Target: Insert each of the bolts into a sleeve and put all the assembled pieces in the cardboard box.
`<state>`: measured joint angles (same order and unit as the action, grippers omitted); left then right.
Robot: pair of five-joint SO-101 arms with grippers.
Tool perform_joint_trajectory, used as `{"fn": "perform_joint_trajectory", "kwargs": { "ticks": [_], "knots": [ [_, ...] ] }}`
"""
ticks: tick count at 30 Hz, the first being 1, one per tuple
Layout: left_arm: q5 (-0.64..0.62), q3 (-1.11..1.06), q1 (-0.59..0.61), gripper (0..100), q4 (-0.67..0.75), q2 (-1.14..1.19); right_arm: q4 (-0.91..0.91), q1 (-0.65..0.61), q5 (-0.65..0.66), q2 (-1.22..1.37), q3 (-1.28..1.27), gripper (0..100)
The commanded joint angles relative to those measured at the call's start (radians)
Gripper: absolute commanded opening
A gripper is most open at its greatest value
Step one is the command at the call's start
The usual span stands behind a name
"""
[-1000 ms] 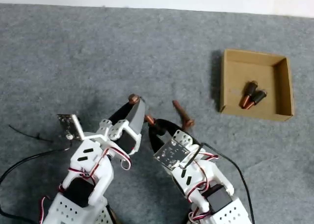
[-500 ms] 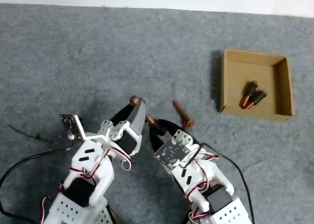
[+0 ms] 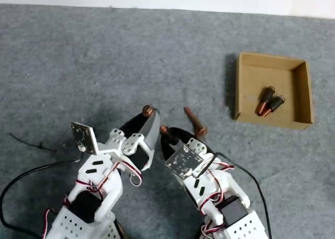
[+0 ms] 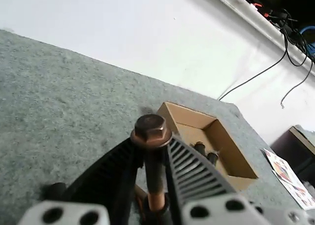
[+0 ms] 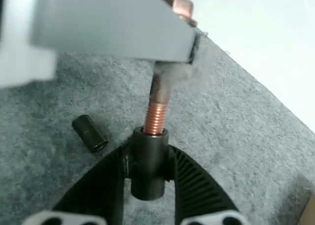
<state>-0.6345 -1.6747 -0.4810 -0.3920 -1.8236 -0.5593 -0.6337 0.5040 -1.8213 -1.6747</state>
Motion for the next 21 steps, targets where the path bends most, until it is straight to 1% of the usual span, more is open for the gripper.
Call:
{"fn": "perform_joint_trajectory", "kwargs": {
  "ticks": [1,7,12,15,17,21],
  "knots": [
    [0.064,-0.022,-0.064,0,-0.068,-0.004,0.065,0.024,0.003,-0.018,-0.102,0.3],
    [0.063,-0.022,-0.065,0,-0.117,-0.004,0.068,0.041,0.002,-0.018,-0.102,0.3],
    [0.061,-0.022,-0.064,0,-0.115,-0.004,0.068,0.041,0.002,-0.018,-0.102,0.3],
    [0.061,-0.022,-0.024,2,-0.115,-0.004,0.068,0.042,0.002,-0.018,-0.102,0.3],
    [0.06,-0.022,-0.021,10,-0.118,-0.004,0.068,0.042,0.002,-0.018,-0.102,0.4],
    [0.06,-0.022,-0.024,35,-0.143,-0.004,0.068,0.044,0.002,-0.018,-0.102,0.4]
  ]
}}
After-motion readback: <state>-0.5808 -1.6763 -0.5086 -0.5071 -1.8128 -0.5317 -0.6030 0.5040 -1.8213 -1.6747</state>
